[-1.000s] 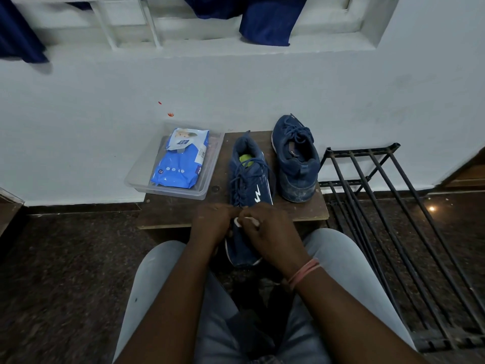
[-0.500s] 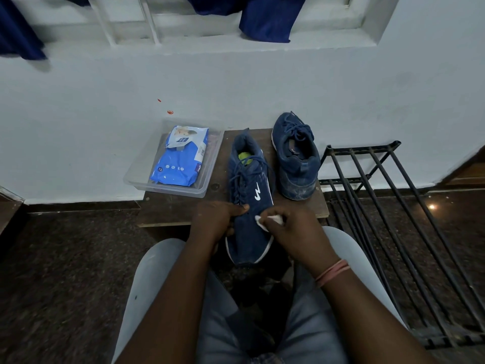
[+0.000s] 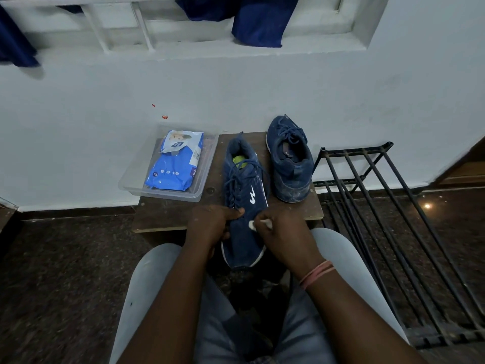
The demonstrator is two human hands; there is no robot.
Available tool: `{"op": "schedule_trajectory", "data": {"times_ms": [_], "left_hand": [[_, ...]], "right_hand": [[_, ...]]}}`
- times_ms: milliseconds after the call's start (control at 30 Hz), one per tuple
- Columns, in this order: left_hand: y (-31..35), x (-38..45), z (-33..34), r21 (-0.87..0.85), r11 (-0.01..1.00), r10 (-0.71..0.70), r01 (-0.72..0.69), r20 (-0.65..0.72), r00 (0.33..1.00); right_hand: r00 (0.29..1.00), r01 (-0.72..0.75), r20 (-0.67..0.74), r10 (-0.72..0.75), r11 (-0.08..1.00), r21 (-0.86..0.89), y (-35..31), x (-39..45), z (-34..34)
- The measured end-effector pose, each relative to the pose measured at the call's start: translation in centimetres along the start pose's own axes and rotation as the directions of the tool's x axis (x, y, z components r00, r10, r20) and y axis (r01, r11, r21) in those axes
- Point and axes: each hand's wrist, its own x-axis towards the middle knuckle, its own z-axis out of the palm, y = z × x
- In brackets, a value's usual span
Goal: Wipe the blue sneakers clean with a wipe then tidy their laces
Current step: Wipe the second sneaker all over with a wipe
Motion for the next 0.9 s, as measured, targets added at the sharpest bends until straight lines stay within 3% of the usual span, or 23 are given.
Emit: {"op": "schedule_trajectory", "data": {"times_ms": [100, 267, 433, 500, 600, 700, 767, 900], "left_hand": [[0.2, -0.4, -0.2, 0.009, 1.0, 0.003, -0.003, 0.004, 1.0], [0.3, -0.8, 0.0, 0.162, 0.983, 0.101, -0.09, -0.064, 0.993], [2.2, -0.9, 1.3, 0.573, 0.796, 0.308, -0.195, -0.106, 0.946], [3.6, -1.1, 2.3, 0.655, 0.699, 0.476, -0.286, -0.128, 0.87], [6.2, -0.4, 4.4, 0.785, 0.455, 0.711, -0.42, -0.036, 0.702], [8.3, 1.5, 6.3, 0.946, 0.026, 0.694, -0.324, 0.216, 0.687], [8.9, 2.8, 6.9, 0.926, -0.222, 0.626, -0.305, 0.375, 0.684], [10.1, 3.2, 7.2, 0.869, -0.425, 0.602, -0.252, 0.479, 0.638]], "right_hand": [[0.993, -0.024, 0.122, -0.001, 0.979, 0.204, -0.6, -0.6, 0.1], [0.989, -0.064, -0.105, 0.107, 0.934, 0.351, 0.2, -0.3, 0.2], [0.983, -0.092, -0.111, 0.146, 0.917, 0.389, 0.7, 0.2, 0.6], [0.981, -0.048, -0.153, 0.117, 0.919, 0.391, 0.4, 0.1, 0.6], [0.974, 0.015, -0.213, 0.069, 0.929, 0.37, 0.1, 0.2, 0.6], [0.974, 0.022, -0.217, 0.067, 0.925, 0.38, 0.3, 0.3, 0.8], [0.971, 0.036, -0.232, 0.058, 0.923, 0.382, 0.5, 0.3, 0.9], [0.962, 0.057, -0.267, 0.057, 0.915, 0.4, 0.8, 0.3, 0.7]]}}
